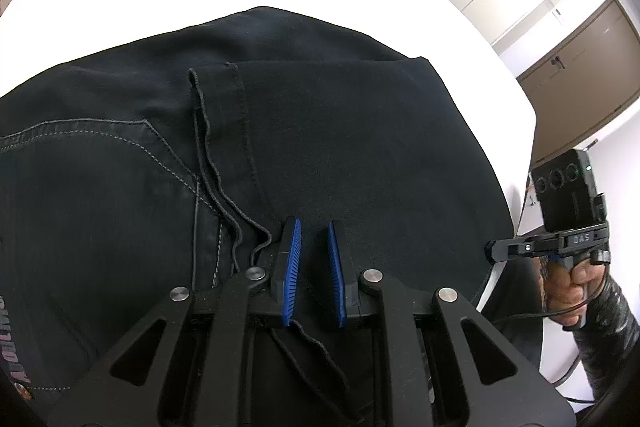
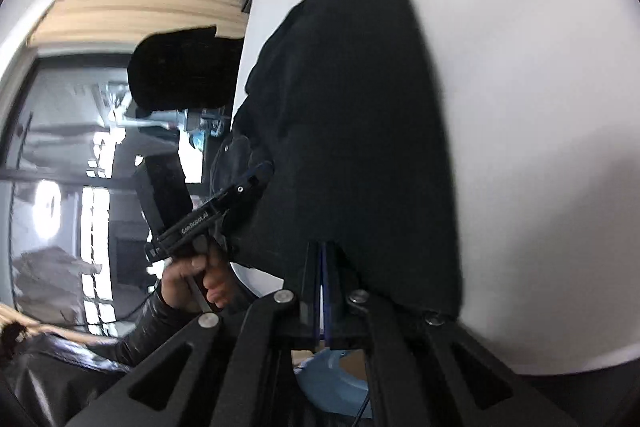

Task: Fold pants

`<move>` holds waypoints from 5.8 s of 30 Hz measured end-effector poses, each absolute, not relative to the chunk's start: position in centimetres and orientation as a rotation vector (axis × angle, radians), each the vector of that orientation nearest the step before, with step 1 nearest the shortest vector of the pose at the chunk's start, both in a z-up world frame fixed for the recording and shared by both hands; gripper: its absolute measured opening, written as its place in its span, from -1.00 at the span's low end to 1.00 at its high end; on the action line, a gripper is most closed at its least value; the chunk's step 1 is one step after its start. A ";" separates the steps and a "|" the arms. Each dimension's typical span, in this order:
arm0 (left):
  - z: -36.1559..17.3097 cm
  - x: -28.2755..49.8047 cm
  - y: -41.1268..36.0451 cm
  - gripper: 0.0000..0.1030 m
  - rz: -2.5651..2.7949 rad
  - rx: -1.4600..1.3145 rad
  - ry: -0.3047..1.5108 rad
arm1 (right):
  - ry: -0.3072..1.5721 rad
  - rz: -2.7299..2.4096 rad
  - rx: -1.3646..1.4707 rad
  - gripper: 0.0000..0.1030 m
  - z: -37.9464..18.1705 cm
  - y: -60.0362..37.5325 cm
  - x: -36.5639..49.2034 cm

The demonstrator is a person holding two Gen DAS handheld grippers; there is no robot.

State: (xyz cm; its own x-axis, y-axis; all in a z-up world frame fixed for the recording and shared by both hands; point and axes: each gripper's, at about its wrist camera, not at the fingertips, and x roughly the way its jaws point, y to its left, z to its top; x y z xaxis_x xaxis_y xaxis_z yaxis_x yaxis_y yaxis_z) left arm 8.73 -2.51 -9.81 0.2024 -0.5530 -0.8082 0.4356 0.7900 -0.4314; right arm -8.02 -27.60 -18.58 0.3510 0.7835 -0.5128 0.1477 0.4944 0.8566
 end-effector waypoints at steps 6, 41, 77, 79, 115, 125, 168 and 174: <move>-9.1 8.2 -1.6 -0.72 -0.683 -0.151 1.175 | 1.124 0.500 1.030 -1.00 -19.8 -28.3 -8.5; -13.2 -5.8 29.4 0.64 -0.320 -1.276 0.930 | 1.022 0.607 1.093 0.04 -16.3 -16.8 1.1; -3.9 1.8 23.7 -0.72 -0.386 -0.882 0.830 | 1.310 0.358 0.682 -1.00 -18.5 -13.4 5.5; -1.9 2.3 21.3 -0.72 -0.423 -0.778 0.816 | 1.298 0.357 0.678 -1.00 -18.8 -13.6 5.2; -1.8 -2.4 -4.8 -0.86 -0.673 -0.050 0.777 | 1.354 0.568 0.650 0.81 -12.6 -16.1 7.7; -3.0 -2.2 -2.5 -0.86 -0.612 -0.094 0.829 | 1.374 0.557 0.626 -0.44 -13.0 -16.1 9.5; -4.8 3.9 -6.8 -0.85 -0.743 -0.078 0.999 | 0.935 0.038 0.970 -0.76 -13.1 -33.1 -10.0; -7.2 4.3 -6.5 -0.85 -0.734 -0.091 1.069 | 0.960 0.050 0.996 -0.74 -15.1 -33.2 -9.8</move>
